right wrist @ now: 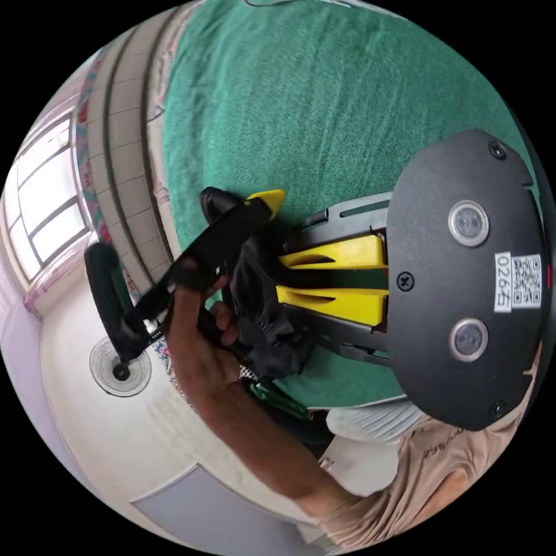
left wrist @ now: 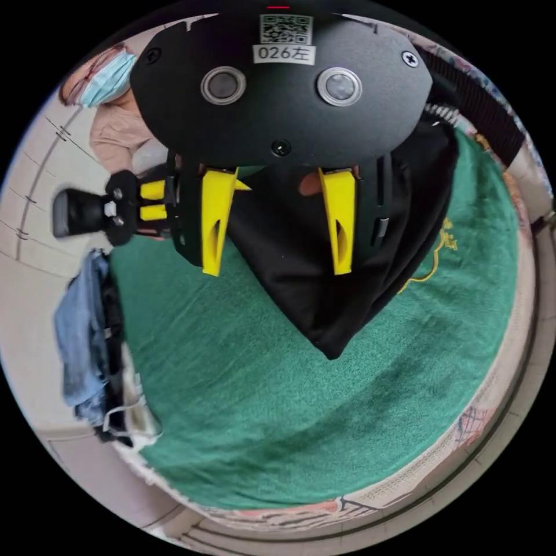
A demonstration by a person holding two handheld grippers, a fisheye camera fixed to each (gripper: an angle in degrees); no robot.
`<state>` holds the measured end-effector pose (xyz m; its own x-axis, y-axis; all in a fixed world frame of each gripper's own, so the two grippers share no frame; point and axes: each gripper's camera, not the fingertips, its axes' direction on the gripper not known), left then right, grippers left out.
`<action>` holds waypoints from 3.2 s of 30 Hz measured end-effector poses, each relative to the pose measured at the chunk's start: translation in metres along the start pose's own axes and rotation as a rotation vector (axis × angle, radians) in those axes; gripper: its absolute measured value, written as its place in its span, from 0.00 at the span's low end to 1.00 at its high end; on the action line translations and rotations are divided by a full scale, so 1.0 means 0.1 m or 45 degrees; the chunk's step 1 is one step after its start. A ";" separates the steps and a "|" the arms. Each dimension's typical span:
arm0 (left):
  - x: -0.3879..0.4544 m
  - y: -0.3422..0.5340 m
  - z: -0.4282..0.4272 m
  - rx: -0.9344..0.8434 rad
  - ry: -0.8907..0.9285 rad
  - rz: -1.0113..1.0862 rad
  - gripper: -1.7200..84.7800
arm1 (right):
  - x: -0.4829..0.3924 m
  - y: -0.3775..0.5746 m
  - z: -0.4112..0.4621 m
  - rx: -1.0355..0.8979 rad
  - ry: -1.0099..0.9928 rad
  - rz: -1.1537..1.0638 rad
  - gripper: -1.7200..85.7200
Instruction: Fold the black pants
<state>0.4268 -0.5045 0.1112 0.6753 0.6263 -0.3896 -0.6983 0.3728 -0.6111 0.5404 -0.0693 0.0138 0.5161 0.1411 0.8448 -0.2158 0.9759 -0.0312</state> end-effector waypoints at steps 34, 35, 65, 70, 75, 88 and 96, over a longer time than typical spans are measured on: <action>-3.03 3.06 0.17 0.619 0.642 0.129 0.08 | -3.25 -1.64 0.06 -0.249 0.404 -0.597 0.04; -3.20 3.12 0.31 0.629 0.665 0.104 0.08 | -3.24 -1.69 0.22 -0.268 0.388 -0.585 0.04; -3.26 3.99 1.50 0.754 0.248 0.092 0.07 | -1.32 -2.27 1.31 -0.712 0.007 -0.027 0.01; -3.19 3.91 1.80 0.470 0.155 -0.042 0.09 | -1.32 -2.24 1.65 -0.859 0.010 -0.042 0.01; -3.09 4.59 1.67 0.837 0.190 -0.214 0.02 | -1.49 -2.32 1.46 -0.760 -0.013 -0.093 0.01; -1.23 4.50 2.73 0.773 -0.504 0.006 0.01 | -2.33 -1.86 2.38 -0.963 0.499 -0.573 0.01; -1.13 4.94 2.18 1.052 -0.243 0.067 0.01 | -2.18 -1.71 2.19 -0.898 0.428 -0.562 0.00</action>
<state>-0.0465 -0.2422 0.0032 0.6369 0.7343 -0.2349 -0.7271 0.6734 0.1335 0.2833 -0.3029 -0.0481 0.6710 -0.3380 0.6599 0.5620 0.8125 -0.1553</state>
